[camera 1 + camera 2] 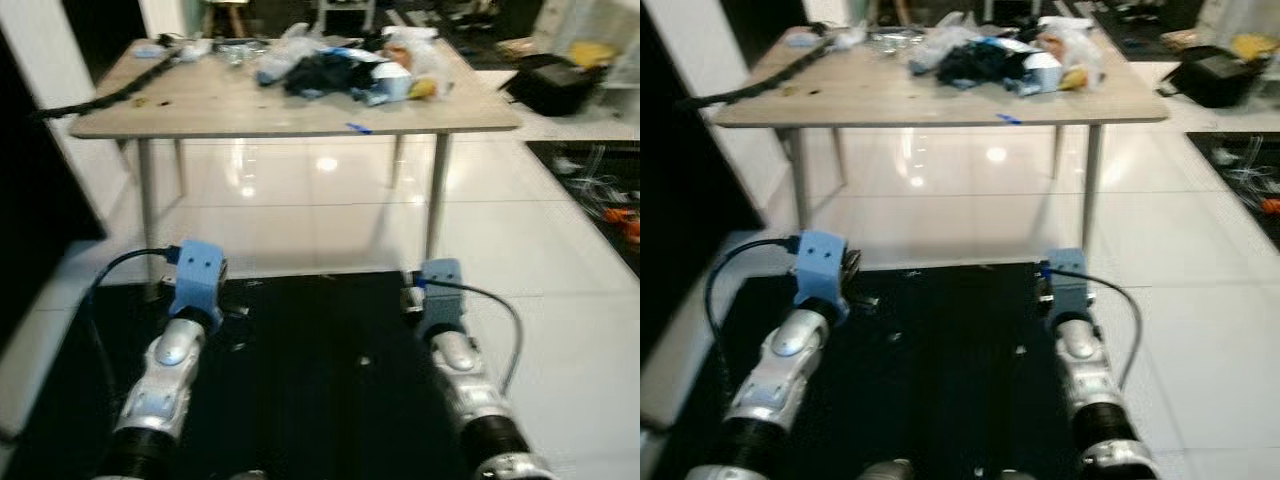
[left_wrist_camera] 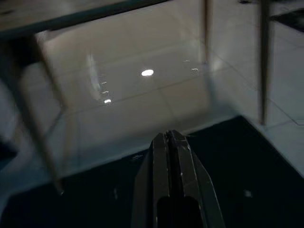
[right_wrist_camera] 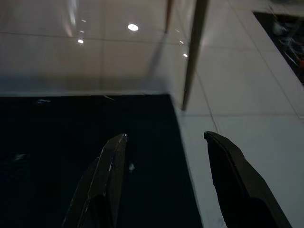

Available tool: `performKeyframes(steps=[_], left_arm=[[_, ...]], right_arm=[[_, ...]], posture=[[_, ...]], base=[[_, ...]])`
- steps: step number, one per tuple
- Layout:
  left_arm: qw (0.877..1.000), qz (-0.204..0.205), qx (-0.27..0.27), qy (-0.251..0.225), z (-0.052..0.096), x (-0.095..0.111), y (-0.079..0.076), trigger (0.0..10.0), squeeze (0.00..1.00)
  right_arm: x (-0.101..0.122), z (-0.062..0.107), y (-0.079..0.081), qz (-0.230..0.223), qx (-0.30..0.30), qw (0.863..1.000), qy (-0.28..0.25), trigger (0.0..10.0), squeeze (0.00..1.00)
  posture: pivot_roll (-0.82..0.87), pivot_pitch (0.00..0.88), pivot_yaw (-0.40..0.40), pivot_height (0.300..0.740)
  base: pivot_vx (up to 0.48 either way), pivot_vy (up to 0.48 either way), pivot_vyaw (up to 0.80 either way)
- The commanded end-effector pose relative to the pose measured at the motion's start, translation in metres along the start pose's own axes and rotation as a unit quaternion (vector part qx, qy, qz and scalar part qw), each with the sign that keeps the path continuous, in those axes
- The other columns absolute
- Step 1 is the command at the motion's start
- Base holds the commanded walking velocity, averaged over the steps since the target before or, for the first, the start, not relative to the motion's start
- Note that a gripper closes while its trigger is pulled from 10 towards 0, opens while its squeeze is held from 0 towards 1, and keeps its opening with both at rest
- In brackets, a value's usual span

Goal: Picking trash to rubbish bin

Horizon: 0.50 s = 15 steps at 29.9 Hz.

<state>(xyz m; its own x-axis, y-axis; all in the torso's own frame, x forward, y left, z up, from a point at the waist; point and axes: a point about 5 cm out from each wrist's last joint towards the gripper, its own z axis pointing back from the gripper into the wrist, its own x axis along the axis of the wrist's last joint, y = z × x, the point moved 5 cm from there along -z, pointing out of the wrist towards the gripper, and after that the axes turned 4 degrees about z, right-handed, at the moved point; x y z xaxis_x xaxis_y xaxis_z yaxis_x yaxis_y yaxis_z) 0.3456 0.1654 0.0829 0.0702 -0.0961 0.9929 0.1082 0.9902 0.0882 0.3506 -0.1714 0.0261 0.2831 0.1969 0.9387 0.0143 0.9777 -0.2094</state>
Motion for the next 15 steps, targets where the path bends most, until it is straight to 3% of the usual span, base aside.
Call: performKeyframes(steps=[1,15], left_arm=[[1.000,-0.005,-0.003,0.002,0.0012,-0.0018,-0.0017,10.0,0.00],[1.000,-0.005,-0.003,0.003,0.0015,-0.0027,-0.0023,10.0,0.00]], right_arm=[[-0.0019,0.0002,-0.0052,0.001,-0.005,1.000,0.003,10.0,0.00],[-0.0028,0.0004,-0.0060,0.004,-0.006,1.000,0.004,10.0,0.00]], posture=[[0.05,0.004,-0.004,0.740],[0.05,0.007,-0.006,0.740]], base=[[0.296,0.000,0.00],[0.296,0.000,0.00]])
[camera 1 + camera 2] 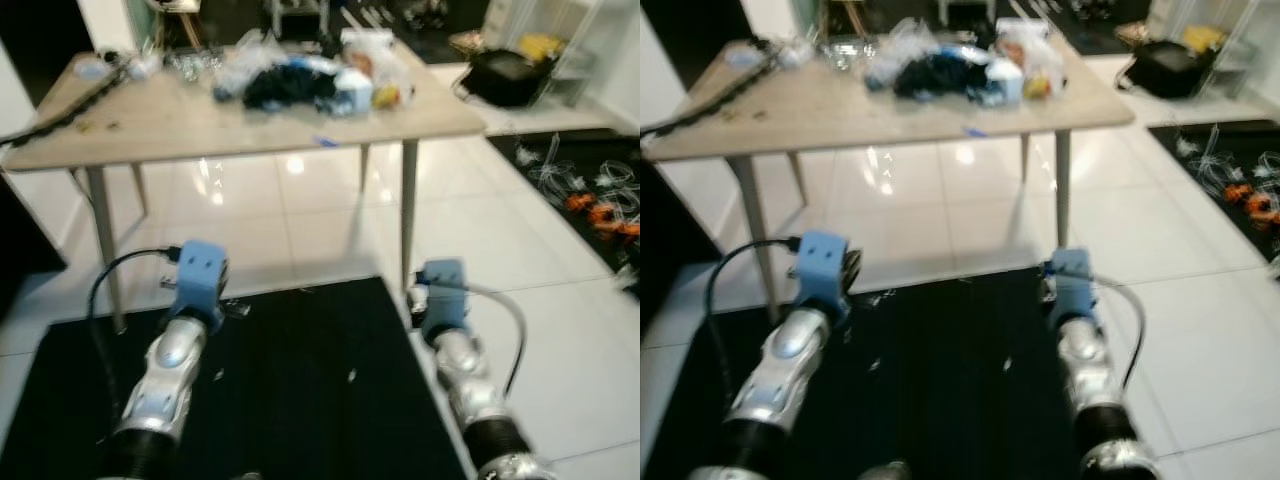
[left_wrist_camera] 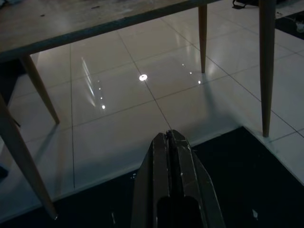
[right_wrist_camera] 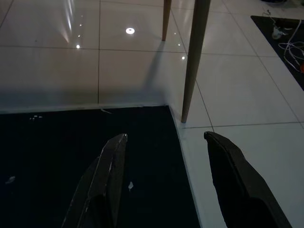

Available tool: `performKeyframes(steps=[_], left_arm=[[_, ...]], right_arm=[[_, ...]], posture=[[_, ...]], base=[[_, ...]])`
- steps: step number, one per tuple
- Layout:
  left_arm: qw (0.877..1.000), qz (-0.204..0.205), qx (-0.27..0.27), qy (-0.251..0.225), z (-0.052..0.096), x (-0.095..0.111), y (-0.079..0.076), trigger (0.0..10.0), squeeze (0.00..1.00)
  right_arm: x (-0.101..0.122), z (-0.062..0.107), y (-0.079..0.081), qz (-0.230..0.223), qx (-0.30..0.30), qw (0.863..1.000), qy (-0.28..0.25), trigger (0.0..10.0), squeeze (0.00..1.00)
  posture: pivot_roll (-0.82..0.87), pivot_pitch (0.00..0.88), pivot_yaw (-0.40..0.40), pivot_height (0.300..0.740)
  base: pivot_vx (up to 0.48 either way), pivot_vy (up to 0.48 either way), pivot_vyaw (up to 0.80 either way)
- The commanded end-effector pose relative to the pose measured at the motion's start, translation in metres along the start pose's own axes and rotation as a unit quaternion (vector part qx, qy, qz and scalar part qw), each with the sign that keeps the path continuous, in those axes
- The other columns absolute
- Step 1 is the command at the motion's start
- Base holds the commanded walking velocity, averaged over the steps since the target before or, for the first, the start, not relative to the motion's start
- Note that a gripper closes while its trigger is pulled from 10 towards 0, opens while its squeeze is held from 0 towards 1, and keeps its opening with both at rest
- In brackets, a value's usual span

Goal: Picking trash to rubbish bin

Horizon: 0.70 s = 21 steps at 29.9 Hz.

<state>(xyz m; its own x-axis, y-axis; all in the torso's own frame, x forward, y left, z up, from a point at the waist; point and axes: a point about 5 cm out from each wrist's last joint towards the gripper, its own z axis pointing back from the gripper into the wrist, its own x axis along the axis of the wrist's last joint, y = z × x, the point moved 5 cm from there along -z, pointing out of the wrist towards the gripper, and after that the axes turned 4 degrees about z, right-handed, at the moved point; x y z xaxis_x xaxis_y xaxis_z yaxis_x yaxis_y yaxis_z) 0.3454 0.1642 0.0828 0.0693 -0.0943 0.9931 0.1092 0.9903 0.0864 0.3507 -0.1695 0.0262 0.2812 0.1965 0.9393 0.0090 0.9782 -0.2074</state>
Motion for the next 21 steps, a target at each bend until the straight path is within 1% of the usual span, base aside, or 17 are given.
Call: performKeyframes(steps=[1,13,21], left_arm=[[1.000,-0.006,-0.002,0.004,0.002,-0.003,-0.001,10.0,0.00],[1.000,-0.006,0.000,0.004,0.002,-0.002,0.000,10.0,0.00],[1.000,-0.007,-0.002,0.003,0.001,-0.001,0.000,10.0,0.00]], right_arm=[[-0.003,0.000,-0.008,0.004,-0.008,1.000,0.005,10.0,0.00],[0.000,0.000,-0.007,0.002,-0.008,1.000,0.001,10.0,0.00],[0.014,-0.002,-0.012,-0.005,-0.021,0.999,-0.023,10.0,0.00]], posture=[[0.05,0.010,-0.006,0.740],[0.06,0.017,-0.010,0.740],[0.06,0.026,-0.005,0.740]], base=[[0.296,0.000,0.00],[0.297,0.000,0.00],[0.297,0.000,0.00]])
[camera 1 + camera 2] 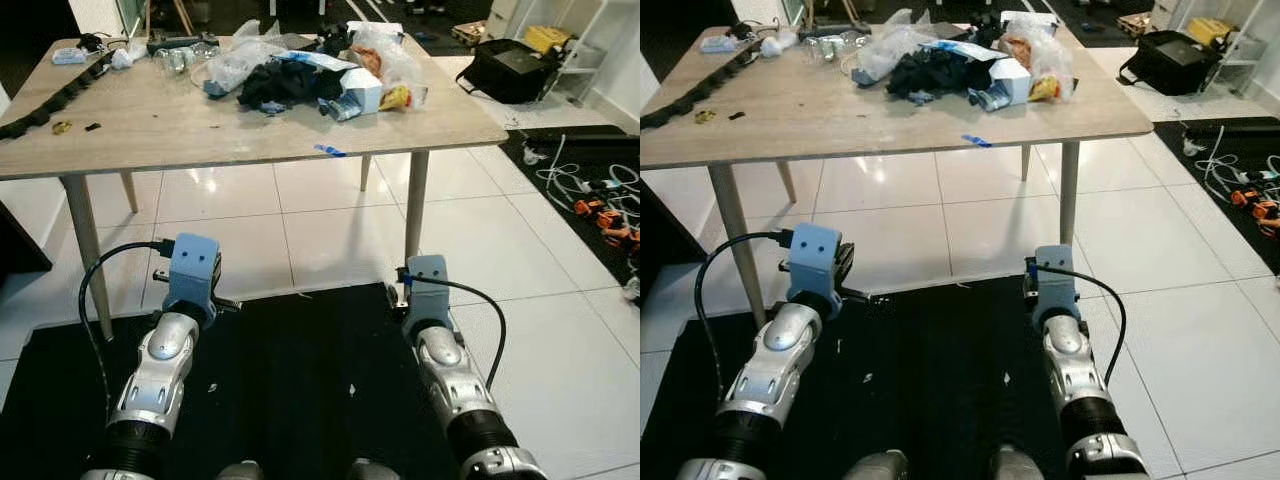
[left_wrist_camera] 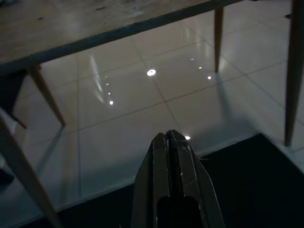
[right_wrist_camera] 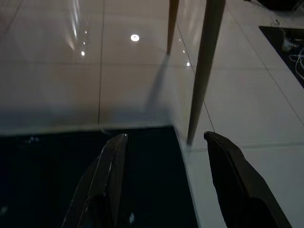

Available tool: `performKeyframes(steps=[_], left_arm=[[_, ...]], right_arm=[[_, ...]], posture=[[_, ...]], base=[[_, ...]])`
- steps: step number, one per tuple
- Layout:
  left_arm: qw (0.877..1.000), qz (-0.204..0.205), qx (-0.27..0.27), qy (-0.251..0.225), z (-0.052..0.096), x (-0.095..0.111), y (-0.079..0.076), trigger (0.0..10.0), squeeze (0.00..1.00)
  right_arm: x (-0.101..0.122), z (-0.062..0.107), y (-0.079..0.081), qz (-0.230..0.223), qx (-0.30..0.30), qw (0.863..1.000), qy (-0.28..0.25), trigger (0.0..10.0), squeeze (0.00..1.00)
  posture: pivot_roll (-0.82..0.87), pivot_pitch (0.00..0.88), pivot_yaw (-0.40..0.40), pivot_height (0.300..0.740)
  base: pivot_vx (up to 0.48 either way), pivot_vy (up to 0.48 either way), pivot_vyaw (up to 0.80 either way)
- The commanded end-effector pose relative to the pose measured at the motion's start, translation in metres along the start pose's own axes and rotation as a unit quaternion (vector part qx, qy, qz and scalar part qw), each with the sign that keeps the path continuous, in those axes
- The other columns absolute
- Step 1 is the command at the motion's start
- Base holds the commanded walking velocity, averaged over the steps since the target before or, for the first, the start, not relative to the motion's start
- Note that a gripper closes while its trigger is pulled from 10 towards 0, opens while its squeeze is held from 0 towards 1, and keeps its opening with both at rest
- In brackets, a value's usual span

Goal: Picking trash to rubbish bin

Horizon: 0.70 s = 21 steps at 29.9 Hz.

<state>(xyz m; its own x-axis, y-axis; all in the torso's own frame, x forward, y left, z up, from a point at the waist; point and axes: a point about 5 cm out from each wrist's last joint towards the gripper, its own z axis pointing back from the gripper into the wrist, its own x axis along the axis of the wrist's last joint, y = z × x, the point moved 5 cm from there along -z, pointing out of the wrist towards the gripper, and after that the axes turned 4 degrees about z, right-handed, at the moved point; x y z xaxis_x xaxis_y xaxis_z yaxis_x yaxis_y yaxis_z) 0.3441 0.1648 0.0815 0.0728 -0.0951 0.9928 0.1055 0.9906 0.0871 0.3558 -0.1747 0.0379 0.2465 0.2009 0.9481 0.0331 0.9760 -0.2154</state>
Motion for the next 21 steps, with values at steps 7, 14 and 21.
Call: performKeyframes(steps=[7,14,21], left_arm=[[1.000,-0.008,-0.006,-0.002,-0.001,0.003,-0.001,10.0,0.00],[1.000,-0.009,-0.007,-0.011,-0.003,0.010,-0.003,10.0,0.00],[1.000,-0.009,-0.007,-0.022,-0.007,0.018,-0.003,10.0,0.00]], right_arm=[[0.021,-0.003,-0.010,-0.019,-0.018,0.999,-0.043,10.0,0.00],[0.044,-0.003,-0.023,-0.033,-0.046,0.994,-0.090,10.0,0.00],[0.061,-0.002,-0.035,-0.019,-0.068,0.989,-0.126,10.0,0.00]], posture=[[0.06,0.028,-0.003,0.740],[0.05,0.031,-0.001,0.740],[0.05,0.029,-0.001,0.740]], base=[[0.295,0.000,0.00],[0.296,0.000,0.00],[0.295,0.000,0.00]])
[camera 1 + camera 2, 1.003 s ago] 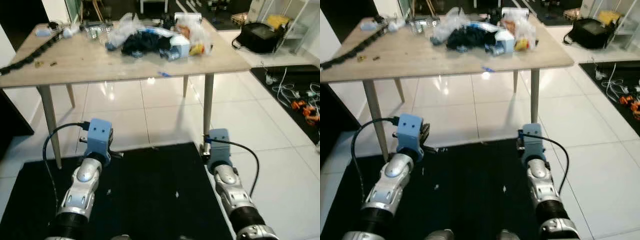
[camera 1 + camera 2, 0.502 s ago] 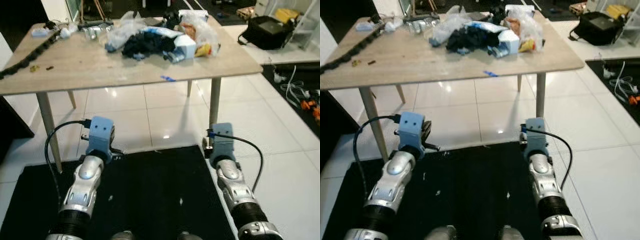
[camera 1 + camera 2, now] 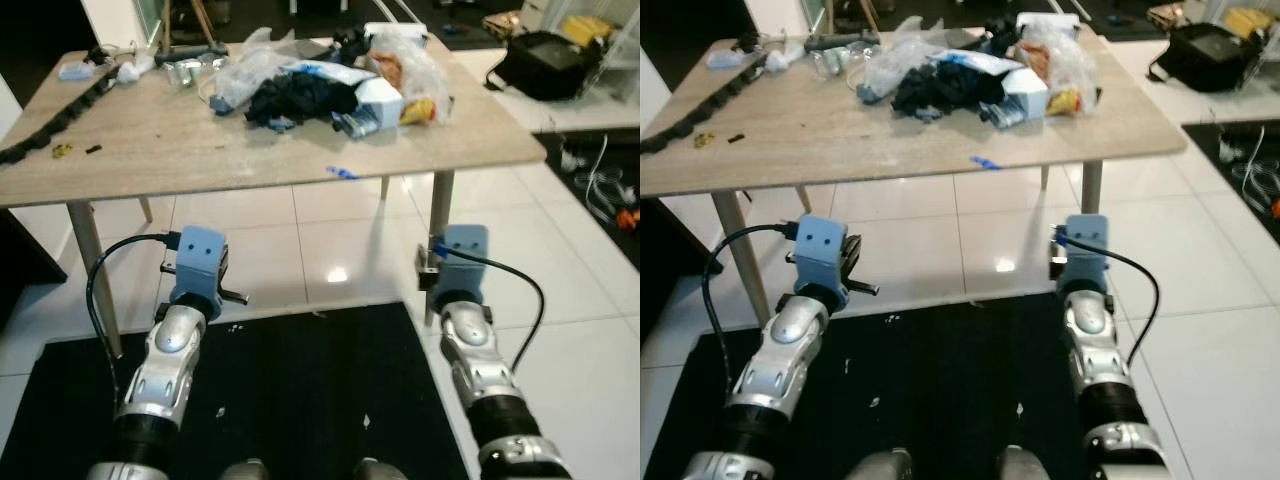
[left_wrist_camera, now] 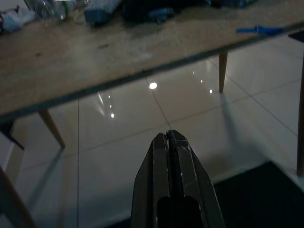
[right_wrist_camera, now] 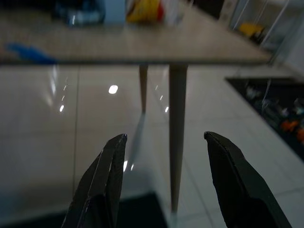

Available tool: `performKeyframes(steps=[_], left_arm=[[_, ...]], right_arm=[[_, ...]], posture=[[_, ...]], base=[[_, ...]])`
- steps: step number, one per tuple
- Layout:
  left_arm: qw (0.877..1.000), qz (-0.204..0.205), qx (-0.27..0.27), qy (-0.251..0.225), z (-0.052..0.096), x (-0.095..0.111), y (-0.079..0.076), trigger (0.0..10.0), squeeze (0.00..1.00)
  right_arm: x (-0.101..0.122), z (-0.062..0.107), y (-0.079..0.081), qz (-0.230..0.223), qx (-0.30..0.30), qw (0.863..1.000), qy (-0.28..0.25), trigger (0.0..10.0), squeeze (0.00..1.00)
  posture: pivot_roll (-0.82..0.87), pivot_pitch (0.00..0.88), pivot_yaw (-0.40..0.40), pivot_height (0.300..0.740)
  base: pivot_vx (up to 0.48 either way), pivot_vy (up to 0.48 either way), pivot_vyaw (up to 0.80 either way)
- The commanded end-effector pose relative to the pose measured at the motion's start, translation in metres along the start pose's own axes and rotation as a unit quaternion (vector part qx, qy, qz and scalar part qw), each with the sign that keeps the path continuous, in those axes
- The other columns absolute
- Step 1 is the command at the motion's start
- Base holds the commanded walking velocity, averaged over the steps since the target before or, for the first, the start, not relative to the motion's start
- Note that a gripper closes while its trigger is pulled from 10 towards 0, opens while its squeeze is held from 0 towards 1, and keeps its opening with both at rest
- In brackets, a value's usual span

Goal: Picking trash to rubbish bin

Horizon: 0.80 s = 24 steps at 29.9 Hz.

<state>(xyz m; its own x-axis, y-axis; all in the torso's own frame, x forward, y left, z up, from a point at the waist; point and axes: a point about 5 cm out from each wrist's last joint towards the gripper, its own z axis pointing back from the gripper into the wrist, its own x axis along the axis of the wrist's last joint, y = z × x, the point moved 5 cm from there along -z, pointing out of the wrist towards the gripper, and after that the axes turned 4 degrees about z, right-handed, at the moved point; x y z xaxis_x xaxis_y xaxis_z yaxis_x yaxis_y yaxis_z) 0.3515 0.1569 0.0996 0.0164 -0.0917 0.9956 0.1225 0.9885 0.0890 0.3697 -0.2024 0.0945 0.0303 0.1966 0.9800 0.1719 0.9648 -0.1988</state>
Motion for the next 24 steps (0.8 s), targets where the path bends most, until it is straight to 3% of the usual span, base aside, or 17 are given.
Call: performKeyframes(steps=[1,16,21,24], left_arm=[[1.000,-0.007,0.002,0.002,-0.001,0.002,0.003,10.0,0.00],[1.000,-0.004,0.000,-0.021,-0.005,0.018,0.001,10.0,0.00],[1.000,-0.004,-0.002,-0.023,-0.005,0.018,0.000,10.0,0.00],[1.000,-0.004,-0.003,-0.023,-0.005,0.018,-0.001,10.0,0.00]], right_arm=[[0.014,-0.002,0.001,-0.004,-0.004,1.000,-0.029,10.0,0.00],[0.032,-0.004,0.001,0.014,0.000,0.997,-0.074,10.0,0.00],[0.034,-0.004,0.000,0.025,-0.005,0.997,-0.079,10.0,0.00],[0.035,-0.005,-0.002,0.014,-0.007,0.997,-0.081,10.0,0.00]], posture=[[0.05,0.029,-0.002,0.740],[0.05,0.010,-0.006,0.740],[0.04,0.002,-0.007,0.740],[0.04,0.001,-0.007,0.740]], base=[[0.292,0.000,0.00],[0.295,0.000,0.00],[0.295,0.000,0.80],[0.296,0.000,0.00]])
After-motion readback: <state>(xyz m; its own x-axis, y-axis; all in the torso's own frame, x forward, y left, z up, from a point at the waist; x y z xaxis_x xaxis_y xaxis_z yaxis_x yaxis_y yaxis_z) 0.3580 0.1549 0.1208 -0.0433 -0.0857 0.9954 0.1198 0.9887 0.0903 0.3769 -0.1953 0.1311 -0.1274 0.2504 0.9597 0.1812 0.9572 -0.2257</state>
